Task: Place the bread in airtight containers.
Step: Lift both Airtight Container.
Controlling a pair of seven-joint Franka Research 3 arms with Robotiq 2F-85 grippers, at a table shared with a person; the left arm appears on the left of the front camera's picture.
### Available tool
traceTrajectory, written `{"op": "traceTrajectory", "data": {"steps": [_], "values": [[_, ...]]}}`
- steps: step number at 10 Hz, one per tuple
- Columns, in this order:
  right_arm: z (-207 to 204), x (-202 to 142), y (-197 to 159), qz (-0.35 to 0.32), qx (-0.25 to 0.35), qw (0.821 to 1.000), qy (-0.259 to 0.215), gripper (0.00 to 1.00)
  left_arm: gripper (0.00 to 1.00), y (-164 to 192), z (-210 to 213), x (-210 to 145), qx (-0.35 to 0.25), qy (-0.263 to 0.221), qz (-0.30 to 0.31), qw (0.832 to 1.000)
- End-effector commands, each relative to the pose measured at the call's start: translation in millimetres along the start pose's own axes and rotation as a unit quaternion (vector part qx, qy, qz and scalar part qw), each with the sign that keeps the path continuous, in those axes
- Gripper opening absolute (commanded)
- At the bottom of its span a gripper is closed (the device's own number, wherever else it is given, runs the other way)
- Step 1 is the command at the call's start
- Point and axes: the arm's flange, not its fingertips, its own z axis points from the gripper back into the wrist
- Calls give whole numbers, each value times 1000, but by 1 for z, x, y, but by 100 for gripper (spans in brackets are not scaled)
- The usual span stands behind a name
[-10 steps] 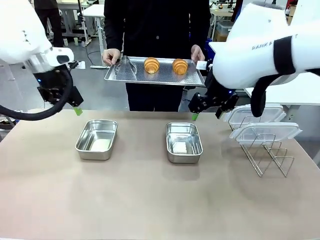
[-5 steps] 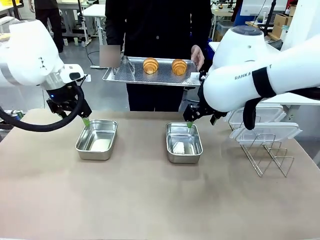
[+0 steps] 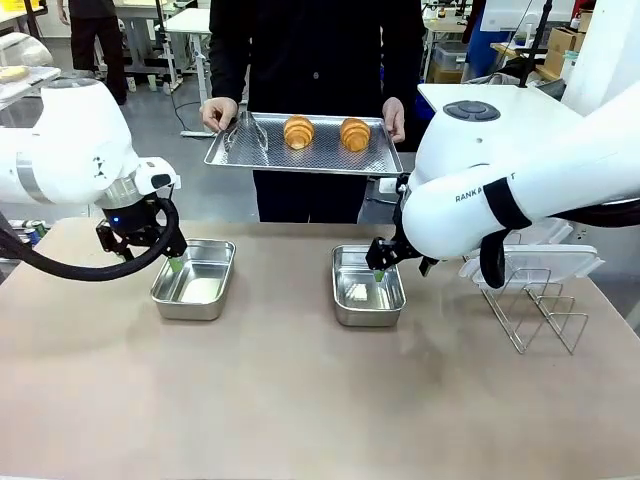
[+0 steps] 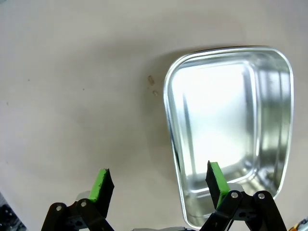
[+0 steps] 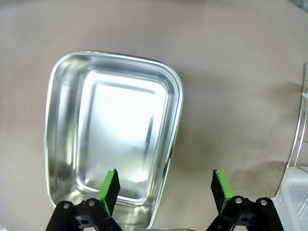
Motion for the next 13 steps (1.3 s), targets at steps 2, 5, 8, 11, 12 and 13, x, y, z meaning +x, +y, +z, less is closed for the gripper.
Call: {"op": "traceTrajectory", "data": {"steps": [2, 5, 8, 11, 12, 13], "values": [[-10, -2, 3, -26, -16, 999, -11, 100, 100, -7, -9, 0, 17, -8, 23, 1000], [-13, 1, 0, -35, -14, 999, 6, 40, 44, -5, -9, 4, 31, -3, 27, 999], [-13, -1, -5, -46, -16, 999, 6, 0, 0, -5, -11, 4, 33, -5, 24, 999], [-12, 1, -4, -49, -19, 999, 3, 0, 0, -4, -10, 6, 31, 0, 18, 999], [-11, 1, -4, -49, -18, 999, 5, 0, 0, -4, -11, 6, 29, 3, 16, 999], [-11, 1, -4, -49, -20, 999, 5, 0, 0, -4, -11, 6, 29, 5, 15, 999]]}}
